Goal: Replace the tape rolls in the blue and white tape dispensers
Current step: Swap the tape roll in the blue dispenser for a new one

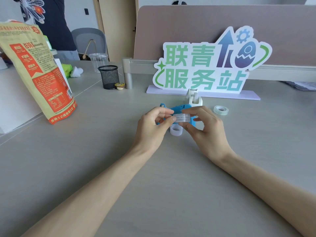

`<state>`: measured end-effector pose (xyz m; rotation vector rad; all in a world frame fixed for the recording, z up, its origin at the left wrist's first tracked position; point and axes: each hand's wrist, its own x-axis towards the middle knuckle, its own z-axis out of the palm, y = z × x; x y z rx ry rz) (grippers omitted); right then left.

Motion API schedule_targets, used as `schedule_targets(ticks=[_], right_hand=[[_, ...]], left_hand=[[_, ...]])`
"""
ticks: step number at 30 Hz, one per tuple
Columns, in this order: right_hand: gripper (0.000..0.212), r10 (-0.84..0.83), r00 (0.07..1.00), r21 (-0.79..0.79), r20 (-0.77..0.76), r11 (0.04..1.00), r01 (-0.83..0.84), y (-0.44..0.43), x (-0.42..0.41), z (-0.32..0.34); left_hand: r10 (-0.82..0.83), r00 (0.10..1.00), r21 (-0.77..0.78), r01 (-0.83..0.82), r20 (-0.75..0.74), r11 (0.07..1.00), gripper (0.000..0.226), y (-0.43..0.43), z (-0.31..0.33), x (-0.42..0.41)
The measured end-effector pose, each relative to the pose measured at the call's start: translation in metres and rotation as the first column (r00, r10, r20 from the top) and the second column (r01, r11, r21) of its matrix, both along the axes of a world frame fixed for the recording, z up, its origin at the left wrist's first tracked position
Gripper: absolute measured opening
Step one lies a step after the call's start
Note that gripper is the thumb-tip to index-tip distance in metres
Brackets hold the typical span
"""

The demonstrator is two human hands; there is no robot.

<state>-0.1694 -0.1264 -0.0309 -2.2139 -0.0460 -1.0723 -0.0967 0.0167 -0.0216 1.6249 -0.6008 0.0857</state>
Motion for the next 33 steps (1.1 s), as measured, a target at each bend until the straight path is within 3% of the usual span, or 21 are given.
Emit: schedule_targets(ticks=[8,14,23,29,33], right_hand=[[0.019,-0.032,0.999,0.05,0.025,0.998,0.03,-0.001,0.012,0.002],[0.024,-0.054,0.996,0.077,0.064,0.996,0.049,-0.011,0.036,0.005],[0.027,-0.053,0.996,0.116,0.076,0.992,0.044,-0.02,0.048,0.005],[0.019,-0.053,0.999,0.167,-0.013,0.984,0.054,-0.023,0.054,0.005],[0.015,-0.013,0.999,0.257,-0.03,0.966,0.02,-0.021,0.051,0.007]], left_hand=[[0.077,0.978,-0.085,-0.062,0.191,0.994,0.016,-0.011,0.003,0.002],[0.165,0.915,-0.055,-0.155,0.368,0.986,0.015,-0.033,0.001,0.027],[0.17,0.911,-0.02,-0.175,0.376,0.984,0.015,-0.042,0.0,0.037],[0.144,0.952,0.013,-0.153,0.272,0.988,0.014,-0.043,-0.001,0.044],[0.145,0.945,0.04,-0.163,0.292,0.986,0.011,-0.042,-0.002,0.044]])
